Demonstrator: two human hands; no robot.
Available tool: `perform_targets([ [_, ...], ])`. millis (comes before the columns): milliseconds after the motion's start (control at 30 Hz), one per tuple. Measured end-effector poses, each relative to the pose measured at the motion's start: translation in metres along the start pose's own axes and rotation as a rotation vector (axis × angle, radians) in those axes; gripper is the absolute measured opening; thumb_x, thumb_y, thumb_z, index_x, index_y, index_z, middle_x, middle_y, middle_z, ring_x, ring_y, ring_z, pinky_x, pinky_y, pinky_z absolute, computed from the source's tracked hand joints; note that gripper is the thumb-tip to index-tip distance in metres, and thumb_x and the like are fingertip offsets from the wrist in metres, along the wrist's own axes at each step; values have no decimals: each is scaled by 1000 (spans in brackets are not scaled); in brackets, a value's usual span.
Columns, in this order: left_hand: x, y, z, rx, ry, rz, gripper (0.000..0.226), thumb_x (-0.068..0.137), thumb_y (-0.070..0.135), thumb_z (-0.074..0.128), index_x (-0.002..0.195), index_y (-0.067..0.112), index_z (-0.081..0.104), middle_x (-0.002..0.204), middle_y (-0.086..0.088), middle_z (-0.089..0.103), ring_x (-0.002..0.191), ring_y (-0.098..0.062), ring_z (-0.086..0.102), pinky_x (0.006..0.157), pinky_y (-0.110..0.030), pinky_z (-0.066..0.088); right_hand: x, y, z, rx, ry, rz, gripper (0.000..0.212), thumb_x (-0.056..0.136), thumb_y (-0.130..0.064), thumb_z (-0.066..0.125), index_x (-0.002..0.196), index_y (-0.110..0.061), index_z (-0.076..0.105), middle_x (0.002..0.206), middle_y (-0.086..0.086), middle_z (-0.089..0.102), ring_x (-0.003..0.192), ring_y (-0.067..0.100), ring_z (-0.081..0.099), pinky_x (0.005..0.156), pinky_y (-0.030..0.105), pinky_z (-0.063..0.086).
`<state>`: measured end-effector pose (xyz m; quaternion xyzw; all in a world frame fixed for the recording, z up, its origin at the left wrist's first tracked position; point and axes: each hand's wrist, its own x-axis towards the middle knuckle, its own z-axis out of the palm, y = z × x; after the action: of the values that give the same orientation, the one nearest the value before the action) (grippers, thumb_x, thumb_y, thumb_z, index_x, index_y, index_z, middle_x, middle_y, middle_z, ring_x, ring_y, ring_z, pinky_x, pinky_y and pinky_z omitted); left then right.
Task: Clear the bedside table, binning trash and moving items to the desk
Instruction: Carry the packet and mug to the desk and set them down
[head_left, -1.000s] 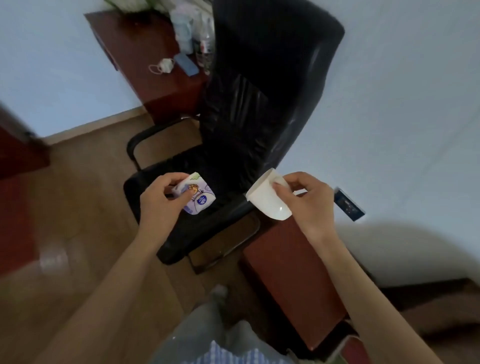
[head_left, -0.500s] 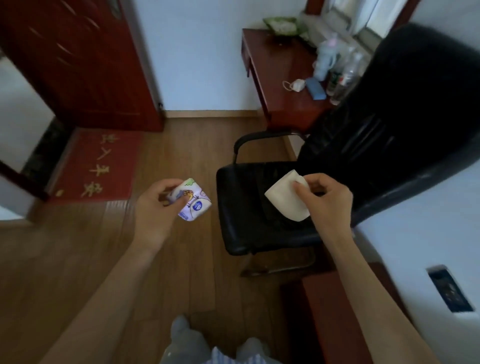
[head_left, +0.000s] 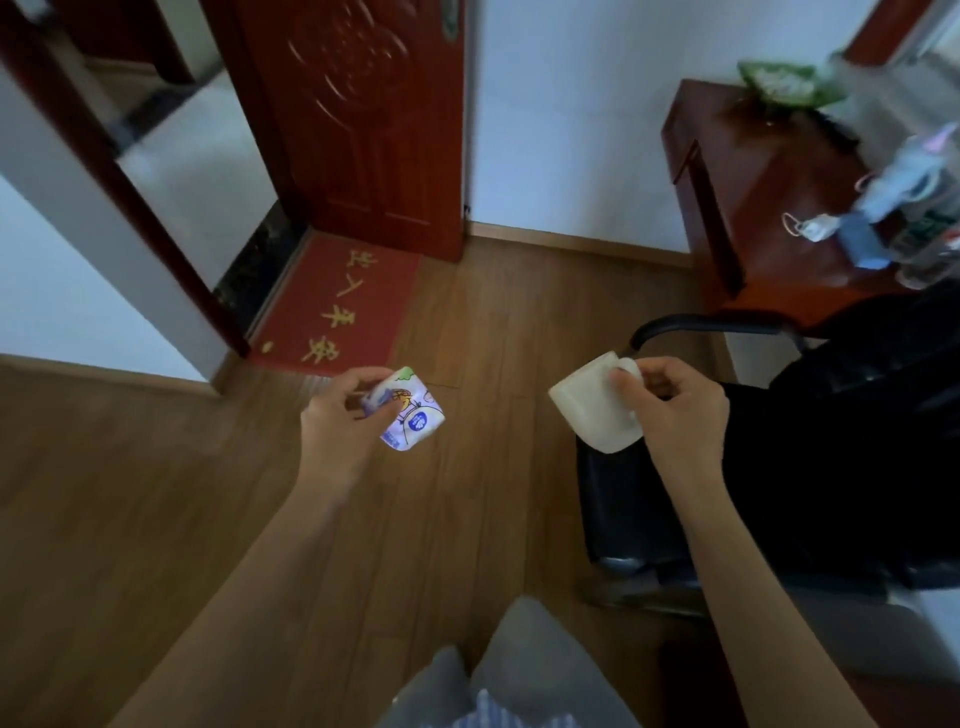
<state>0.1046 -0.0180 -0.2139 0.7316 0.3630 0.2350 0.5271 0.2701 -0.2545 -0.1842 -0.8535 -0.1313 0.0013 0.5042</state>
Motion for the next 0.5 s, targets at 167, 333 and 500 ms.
perform_targets([
  [167,49,-9,-8,-28,6,-19,25,77,17,74,99,28,68,92,5,71,89,-18,67,76,-32,56,35,-13,44,21,-75,5,14,82,-29,70,92,-19,69,84,-7,68,78,5,63,61,16,44],
  [333,117,-1,11,-11,-29,1,28,78,8,71,95,30,68,87,6,70,83,-19,68,71,-30,56,92,-12,79,26,-93,16,16,82,-30,70,93,-19,68,87,-7,68,80,4,63,62,17,46],
  [500,212,31,46,-42,-30,84,32,77,7,72,90,35,66,86,9,69,73,-1,61,65,-16,48,176,-11,105,20,-90,13,16,83,-31,69,94,-20,67,89,-8,67,81,4,62,60,16,44],
])
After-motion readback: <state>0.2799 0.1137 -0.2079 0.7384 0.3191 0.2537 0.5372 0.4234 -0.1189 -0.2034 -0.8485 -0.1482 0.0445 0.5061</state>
